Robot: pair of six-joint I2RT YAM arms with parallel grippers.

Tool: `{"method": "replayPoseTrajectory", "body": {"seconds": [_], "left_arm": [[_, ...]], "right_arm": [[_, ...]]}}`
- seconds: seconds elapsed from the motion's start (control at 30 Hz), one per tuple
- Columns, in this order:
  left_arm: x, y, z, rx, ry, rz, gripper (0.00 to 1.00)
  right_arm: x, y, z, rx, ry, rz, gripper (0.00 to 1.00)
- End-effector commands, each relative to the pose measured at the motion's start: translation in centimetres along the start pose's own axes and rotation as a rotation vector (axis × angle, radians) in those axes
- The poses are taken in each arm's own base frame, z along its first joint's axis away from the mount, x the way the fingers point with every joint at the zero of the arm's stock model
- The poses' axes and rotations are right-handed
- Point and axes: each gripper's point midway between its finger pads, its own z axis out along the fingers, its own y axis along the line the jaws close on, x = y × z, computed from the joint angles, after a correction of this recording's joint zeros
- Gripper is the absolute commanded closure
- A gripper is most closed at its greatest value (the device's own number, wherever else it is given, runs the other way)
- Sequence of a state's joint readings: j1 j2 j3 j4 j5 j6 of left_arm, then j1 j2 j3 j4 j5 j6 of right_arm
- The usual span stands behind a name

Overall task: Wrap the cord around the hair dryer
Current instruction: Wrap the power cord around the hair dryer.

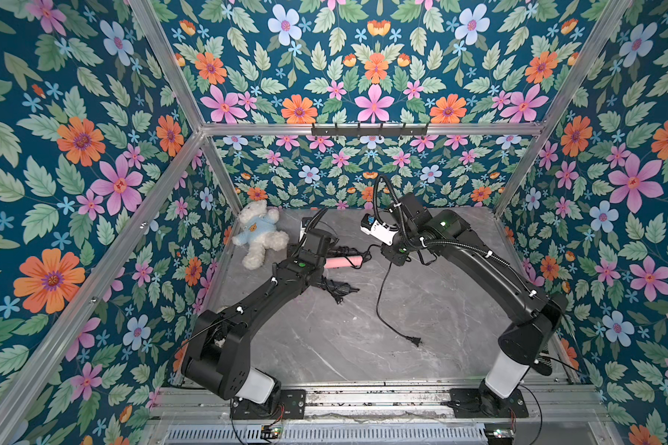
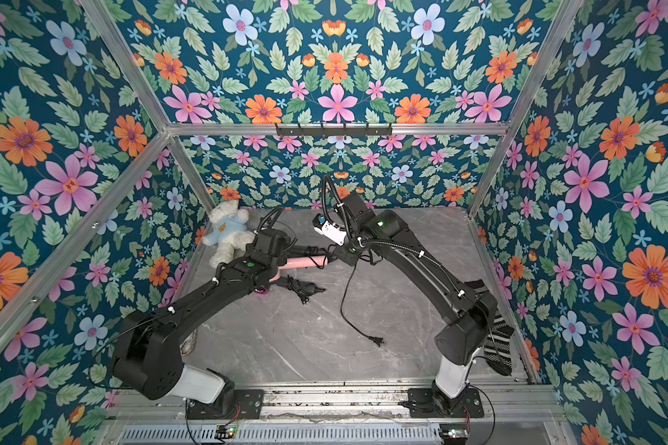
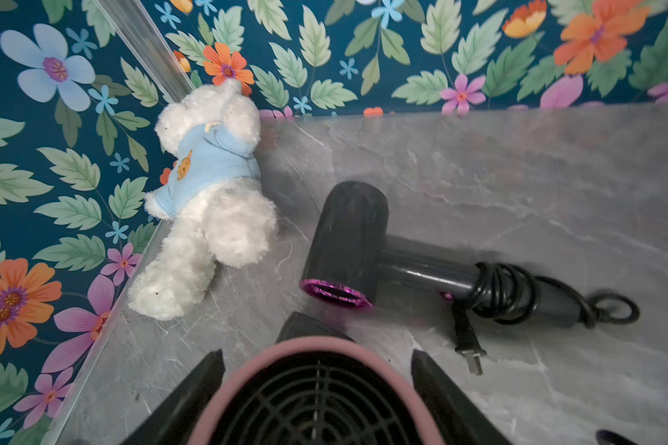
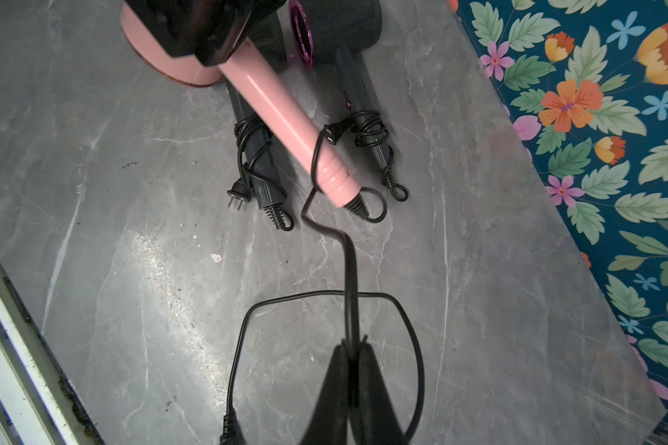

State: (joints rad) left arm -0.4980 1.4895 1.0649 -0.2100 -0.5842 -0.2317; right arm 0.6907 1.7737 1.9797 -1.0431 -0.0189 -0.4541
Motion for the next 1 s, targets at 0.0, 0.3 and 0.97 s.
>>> {"method": "replayPoseTrajectory", "body": {"seconds": [0.0, 0.3, 0.97], "left_arm": [[0.6, 0.7, 0.1, -0.05, 0.02, 0.084, 1.0], [3.3, -5.4, 0.4, 0.245, 0.137, 0.235, 1.0], [1.3, -6.7, -8.9, 0.983, -0.103, -0.088, 1.0]], "right_arm": [[-0.9, 0.6, -0.8, -0.039, -0.017, -0.032, 1.0], [-3.6, -0.4, -1.6, -0.071, -0.102, 0.029, 1.0], [7.3, -6.3, 10.5, -0.205, 0.013, 0.361, 1.0]]}}
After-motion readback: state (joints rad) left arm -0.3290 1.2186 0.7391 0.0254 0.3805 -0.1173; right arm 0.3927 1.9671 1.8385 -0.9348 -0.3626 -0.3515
